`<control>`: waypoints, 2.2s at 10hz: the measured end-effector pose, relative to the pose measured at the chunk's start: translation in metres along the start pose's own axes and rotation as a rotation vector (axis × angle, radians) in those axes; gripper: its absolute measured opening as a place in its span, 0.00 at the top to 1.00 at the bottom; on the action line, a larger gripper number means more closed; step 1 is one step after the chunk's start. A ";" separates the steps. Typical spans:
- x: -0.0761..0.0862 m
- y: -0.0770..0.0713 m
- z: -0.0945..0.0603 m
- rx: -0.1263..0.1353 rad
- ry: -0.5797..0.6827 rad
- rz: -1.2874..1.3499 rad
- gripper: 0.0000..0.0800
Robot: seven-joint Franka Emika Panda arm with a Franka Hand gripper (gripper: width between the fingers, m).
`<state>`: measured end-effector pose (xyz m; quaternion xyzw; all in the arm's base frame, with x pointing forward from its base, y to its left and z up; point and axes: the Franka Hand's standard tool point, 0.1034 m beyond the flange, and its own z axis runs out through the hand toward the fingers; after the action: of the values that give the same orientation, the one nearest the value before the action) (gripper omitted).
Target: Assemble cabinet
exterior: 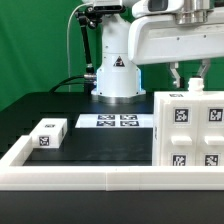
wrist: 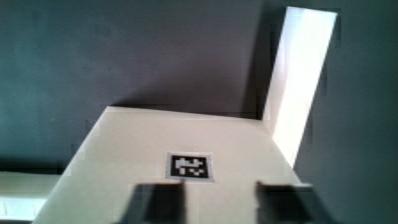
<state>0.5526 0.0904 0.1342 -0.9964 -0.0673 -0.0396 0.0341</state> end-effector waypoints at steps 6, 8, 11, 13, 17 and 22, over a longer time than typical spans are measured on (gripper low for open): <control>0.000 0.000 0.001 0.000 -0.001 0.000 0.03; -0.001 0.001 0.001 0.000 -0.002 0.002 0.01; -0.047 0.055 0.012 -0.021 -0.028 0.012 0.00; -0.079 0.105 0.023 -0.033 -0.066 0.025 0.00; -0.094 0.148 0.019 -0.028 -0.106 0.054 0.00; -0.097 0.151 0.020 -0.028 -0.109 0.045 0.00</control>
Offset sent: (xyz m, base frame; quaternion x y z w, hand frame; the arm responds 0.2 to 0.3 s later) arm 0.0000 0.0000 0.0000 0.0000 0.0000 0.0000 1.0000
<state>0.4791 -0.0699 0.0969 -0.9987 -0.0462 0.0145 0.0176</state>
